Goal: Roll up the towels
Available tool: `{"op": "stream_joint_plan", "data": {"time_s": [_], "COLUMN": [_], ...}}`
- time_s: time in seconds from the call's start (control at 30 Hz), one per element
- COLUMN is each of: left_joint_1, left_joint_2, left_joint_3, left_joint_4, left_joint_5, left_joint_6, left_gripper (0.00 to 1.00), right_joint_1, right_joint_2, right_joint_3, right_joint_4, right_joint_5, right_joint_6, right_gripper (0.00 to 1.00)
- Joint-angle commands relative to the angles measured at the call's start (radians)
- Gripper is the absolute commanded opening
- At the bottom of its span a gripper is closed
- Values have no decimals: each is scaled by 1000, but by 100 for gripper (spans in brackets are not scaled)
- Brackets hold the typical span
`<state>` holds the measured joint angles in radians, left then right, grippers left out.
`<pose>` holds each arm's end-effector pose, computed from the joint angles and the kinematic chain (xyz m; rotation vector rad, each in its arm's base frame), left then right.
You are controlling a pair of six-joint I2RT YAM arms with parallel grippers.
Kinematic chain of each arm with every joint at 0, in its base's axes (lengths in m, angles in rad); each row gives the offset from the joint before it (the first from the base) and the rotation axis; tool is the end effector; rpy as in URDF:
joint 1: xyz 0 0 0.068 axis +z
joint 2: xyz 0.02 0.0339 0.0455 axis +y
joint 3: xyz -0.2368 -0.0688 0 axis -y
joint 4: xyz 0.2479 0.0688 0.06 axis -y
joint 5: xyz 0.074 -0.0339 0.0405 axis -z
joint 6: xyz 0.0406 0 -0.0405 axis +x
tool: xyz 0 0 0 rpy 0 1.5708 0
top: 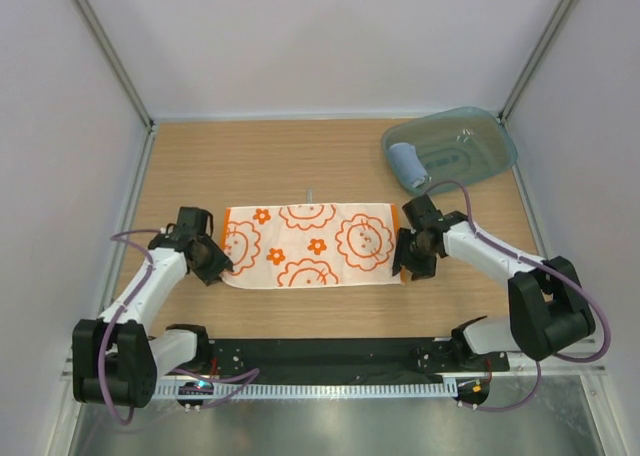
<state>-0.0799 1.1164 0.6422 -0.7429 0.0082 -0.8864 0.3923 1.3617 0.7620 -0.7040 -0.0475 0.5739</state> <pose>0.2030 -0.0166 0.1589 -1.1055 2.5964 -0.2445 0.2206 0.0934 0.1443 0.2552 2.9060 0.2434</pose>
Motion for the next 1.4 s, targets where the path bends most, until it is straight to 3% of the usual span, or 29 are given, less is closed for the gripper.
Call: {"op": "stream_joint_plan", "data": {"time_s": [0.0,0.23,0.5,0.57,0.73,0.97,1.37], "left_joint_1": [0,-1,-3,-1,-1,-1,0], "left_joint_2": [-10,20,31,23,-50,-184,-256], "left_joint_3": [-19,-30,-42,-42,-30,-7,23], "left_joint_4": [28,50,86,86,45,-65,-127], "left_joint_5": [-34,-36,-20,-24,-28,-88,-86], "left_joint_6": [-23,-20,-9,-11,-28,-77,-95], "left_gripper": [39,35,1,0,0,0,0], "right_joint_1": [5,5,5,5,5,6,25], "right_joint_2": [7,62,94,86,39,-44,-138], "right_joint_3": [-23,-29,-30,-30,-27,-55,-35], "right_joint_4": [17,49,63,58,17,-34,-107], "right_joint_5": [18,43,38,38,43,32,34], "right_joint_6": [40,63,61,61,66,93,106], "right_gripper": [56,54,24,16,8,4,1]}}
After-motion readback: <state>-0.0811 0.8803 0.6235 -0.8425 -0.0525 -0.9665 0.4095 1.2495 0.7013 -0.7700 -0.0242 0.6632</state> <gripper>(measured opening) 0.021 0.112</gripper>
